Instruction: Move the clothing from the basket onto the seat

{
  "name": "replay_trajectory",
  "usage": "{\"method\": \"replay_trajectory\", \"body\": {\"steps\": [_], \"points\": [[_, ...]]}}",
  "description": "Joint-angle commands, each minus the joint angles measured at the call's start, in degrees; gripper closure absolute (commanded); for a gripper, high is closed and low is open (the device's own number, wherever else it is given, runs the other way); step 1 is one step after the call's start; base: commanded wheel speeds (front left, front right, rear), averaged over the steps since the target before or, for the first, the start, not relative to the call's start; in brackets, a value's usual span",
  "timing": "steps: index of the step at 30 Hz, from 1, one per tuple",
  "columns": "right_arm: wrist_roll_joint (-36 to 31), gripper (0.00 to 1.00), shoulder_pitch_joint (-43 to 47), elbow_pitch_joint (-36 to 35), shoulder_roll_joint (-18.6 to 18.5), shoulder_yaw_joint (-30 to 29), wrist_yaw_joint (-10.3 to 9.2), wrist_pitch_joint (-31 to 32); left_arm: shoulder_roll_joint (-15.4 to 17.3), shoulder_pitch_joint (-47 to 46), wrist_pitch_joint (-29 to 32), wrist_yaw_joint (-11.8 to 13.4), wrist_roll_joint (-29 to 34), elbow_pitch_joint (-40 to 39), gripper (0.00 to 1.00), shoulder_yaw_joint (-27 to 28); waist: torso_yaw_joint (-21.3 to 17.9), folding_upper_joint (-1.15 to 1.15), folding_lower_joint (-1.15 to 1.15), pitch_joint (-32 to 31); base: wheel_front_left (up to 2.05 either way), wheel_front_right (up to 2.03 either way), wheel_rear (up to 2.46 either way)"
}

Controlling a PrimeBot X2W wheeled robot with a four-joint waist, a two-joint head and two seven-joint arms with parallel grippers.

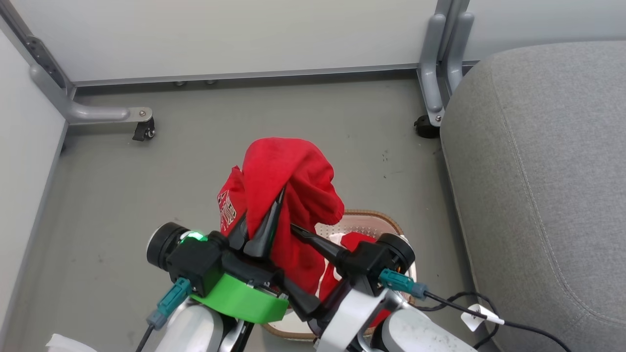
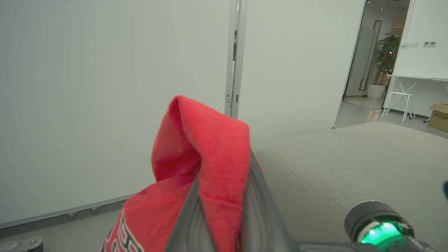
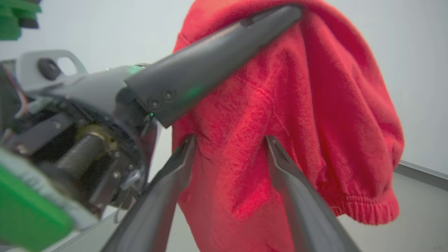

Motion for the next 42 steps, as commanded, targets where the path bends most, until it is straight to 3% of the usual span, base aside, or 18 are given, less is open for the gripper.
{"method": "replay_trajectory", "body": {"steps": [1,17,18,19,20,38,39,40,42], "points": [[0.39,0.0,-1.45,0.55,0.04,0.48,0.02,-0.7,0.33,-0.98,0.07,-0.1,-0.06,-0.06,1.0,-0.3,0.06,0.0,0.0,-0.01,0.0,0.0,0.0],[0.79,0.0,-7.69,8.1,-0.04,4.37,0.01,-1.76,0.48,-0.96,0.21,-0.16,-0.7,-0.61,1.0,-2.22,0.14,0.0,0.0,-0.1,0.0,0.0,0.0],[0.78,0.51,-7.73,8.42,-0.04,4.34,0.01,-1.74,0.49,-0.95,0.21,-0.15,-0.75,-0.62,1.0,-2.34,0.16,0.0,0.0,-0.13,0.0,0.0,0.0],[0.95,0.62,-7.87,8.41,-0.03,4.27,0.01,-2.14,0.5,-0.95,0.21,-0.15,-0.81,-0.63,1.0,-2.42,0.17,0.0,0.0,-0.13,0.0,0.0,0.0],[1.2,1.0,-8.07,8.52,-0.03,4.36,0.01,-2.33,0.51,-0.94,0.2,-0.16,-0.91,-0.66,1.0,-2.51,0.19,0.0,0.0,-0.17,0.0,0.0,0.0],[2.78,1.0,-8.76,9.92,-0.04,4.73,0.01,-3.8,0.87,-0.47,0.07,1.04,-1.92,-0.28,0.98,-2.54,0.25,0.0,0.0,-0.38,0.0,0.0,0.0],[2.67,1.0,-8.74,9.98,-0.04,4.52,0.01,-3.92,0.85,-0.47,0.06,1.07,-1.87,-0.26,0.6,-2.45,0.26,0.0,0.0,-0.35,0.0,0.0,0.0],[2.48,1.0,-8.77,10.05,-0.04,4.27,0.01,-4.04,0.86,-0.51,0.03,1.38,-1.76,-0.25,0.0,-2.33,0.27,0.0,0.0,-0.31,0.0,0.0,0.0],[2.15,1.0,-8.9,10.26,-0.04,3.68,0.01,-4.4,1.04,-0.5,-0.02,1.87,-1.25,-0.18,0.0,-2.24,0.31,0.0,0.0,-0.3,0.0,0.0,0.0]]}}
